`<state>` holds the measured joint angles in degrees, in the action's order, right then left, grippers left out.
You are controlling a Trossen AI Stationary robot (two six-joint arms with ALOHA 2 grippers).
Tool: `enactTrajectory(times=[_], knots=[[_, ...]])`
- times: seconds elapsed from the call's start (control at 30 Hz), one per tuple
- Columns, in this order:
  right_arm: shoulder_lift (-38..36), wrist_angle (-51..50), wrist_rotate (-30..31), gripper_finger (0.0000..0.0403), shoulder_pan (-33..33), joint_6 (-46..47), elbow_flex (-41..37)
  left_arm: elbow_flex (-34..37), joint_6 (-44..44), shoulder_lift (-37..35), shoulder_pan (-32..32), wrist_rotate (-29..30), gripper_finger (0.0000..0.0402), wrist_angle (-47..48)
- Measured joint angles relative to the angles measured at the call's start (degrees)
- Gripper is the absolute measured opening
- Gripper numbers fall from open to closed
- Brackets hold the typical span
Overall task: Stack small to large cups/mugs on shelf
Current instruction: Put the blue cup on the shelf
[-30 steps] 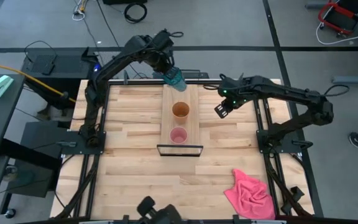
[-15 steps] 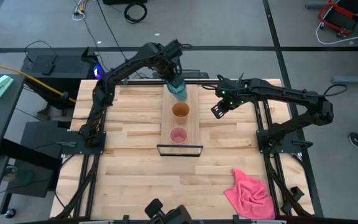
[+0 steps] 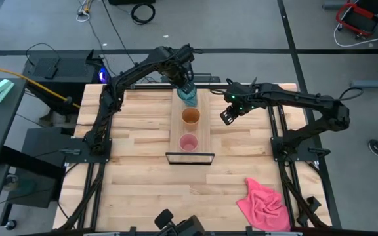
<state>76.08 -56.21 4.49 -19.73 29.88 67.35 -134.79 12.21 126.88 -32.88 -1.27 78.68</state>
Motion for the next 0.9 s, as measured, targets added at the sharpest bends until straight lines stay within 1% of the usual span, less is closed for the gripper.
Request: enactTrajectory(times=[0.2,0.4,0.5,0.67,0.9], knots=[[1.0,1.3,-0.5,0.0072,0.0,-0.3,0.0,0.0,-1.1,0.0,0.0,0.0,0.0020,0.3],[1.3,1.6,-0.7,0.0072,0.0,-0.3,0.0,0.0,-1.6,0.0,0.0,-0.2,0.0019,-0.5],[1.3,1.7,-0.7,0.0072,0.0,-0.3,0.0,0.0,-1.7,0.0,-0.1,-1.4,0.0034,-1.1],[1.3,1.7,-1.6,0.0072,0.0,-0.3,0.0,0.0,-1.7,0.0,-0.1,-1.5,0.0065,-1.3],[1.3,1.7,-1.8,0.0072,0.0,-0.3,0.0,0.0,-1.9,0.0,-0.6,-1.5,0.0088,-1.3]])
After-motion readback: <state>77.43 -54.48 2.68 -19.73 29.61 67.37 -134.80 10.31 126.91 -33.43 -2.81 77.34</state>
